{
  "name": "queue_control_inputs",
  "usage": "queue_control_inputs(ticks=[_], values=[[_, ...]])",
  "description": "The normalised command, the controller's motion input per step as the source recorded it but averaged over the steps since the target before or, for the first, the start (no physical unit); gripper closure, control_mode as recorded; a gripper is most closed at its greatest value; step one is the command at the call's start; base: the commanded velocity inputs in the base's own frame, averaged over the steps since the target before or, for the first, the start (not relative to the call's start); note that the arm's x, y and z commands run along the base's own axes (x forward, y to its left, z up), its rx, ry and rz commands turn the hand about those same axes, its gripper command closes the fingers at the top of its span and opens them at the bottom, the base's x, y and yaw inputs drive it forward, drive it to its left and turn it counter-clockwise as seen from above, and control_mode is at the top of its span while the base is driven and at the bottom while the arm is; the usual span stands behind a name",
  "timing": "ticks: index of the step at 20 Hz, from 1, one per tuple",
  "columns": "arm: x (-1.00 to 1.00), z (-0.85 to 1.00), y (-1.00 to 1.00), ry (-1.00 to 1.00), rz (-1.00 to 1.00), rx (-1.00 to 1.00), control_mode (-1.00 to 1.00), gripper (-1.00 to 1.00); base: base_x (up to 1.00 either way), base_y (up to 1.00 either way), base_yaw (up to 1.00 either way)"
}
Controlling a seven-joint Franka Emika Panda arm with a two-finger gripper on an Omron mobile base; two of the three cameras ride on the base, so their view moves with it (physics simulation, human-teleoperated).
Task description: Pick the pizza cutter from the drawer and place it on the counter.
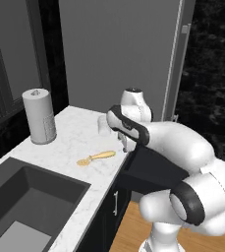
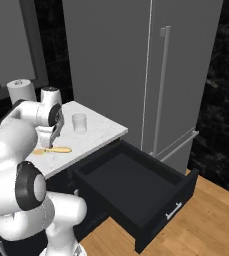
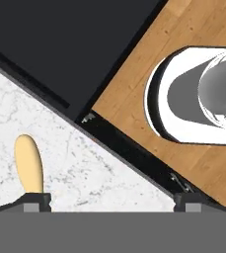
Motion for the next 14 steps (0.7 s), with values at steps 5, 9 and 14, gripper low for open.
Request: queue_control_inputs(ticks=[5, 9, 14], values=[[-0.47, 0.57, -0.78, 0.03, 0.18, -0.11, -1.0, -1.0, 0.0, 0.0, 0.0], [-0.73, 0.26, -0.94, 0.0, 0.38, -0.21, -1.0, -1.0, 0.0, 0.0, 0.0], [-0.51, 0.14, -1.0, 0.0, 0.42, -0.1, -1.0, -1.0, 0.0, 0.0, 0.0]])
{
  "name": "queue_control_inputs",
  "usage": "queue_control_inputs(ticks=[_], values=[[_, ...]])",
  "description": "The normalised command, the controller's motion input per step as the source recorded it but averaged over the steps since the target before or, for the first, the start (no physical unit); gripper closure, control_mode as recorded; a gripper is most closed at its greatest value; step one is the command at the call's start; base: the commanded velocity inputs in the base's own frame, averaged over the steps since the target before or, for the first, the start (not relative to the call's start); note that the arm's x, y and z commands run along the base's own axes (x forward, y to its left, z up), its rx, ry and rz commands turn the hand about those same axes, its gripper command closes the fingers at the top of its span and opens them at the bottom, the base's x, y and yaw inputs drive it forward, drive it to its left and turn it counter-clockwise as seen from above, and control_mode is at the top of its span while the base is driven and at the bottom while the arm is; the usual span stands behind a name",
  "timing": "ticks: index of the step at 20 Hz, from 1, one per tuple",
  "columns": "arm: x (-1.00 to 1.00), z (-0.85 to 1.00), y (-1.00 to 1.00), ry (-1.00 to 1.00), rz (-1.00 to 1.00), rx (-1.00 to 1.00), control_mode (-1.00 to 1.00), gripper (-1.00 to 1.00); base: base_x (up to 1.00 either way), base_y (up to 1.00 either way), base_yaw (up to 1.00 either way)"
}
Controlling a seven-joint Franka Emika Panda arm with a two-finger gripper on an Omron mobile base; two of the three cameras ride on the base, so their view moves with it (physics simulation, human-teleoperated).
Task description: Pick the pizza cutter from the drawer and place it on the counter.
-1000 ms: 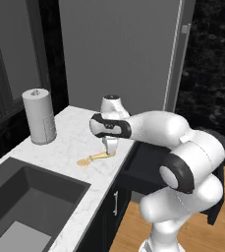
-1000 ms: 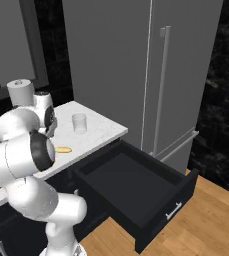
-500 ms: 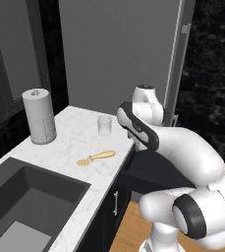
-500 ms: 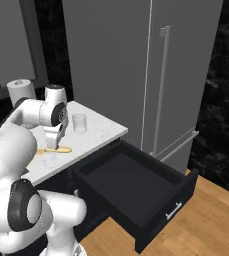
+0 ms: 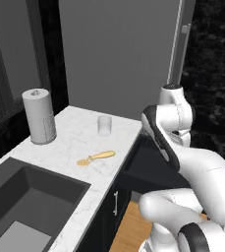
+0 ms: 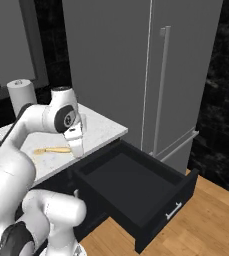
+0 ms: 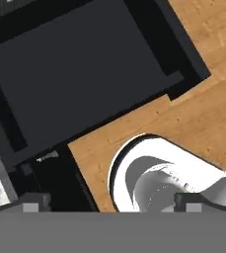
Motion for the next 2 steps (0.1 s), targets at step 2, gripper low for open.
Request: queue_control_inputs(ticks=[2], values=[[-0.45, 0.26, -1.0, 0.0, 0.42, 0.0, -1.0, -1.0, 0.0, 0.0, 0.0]])
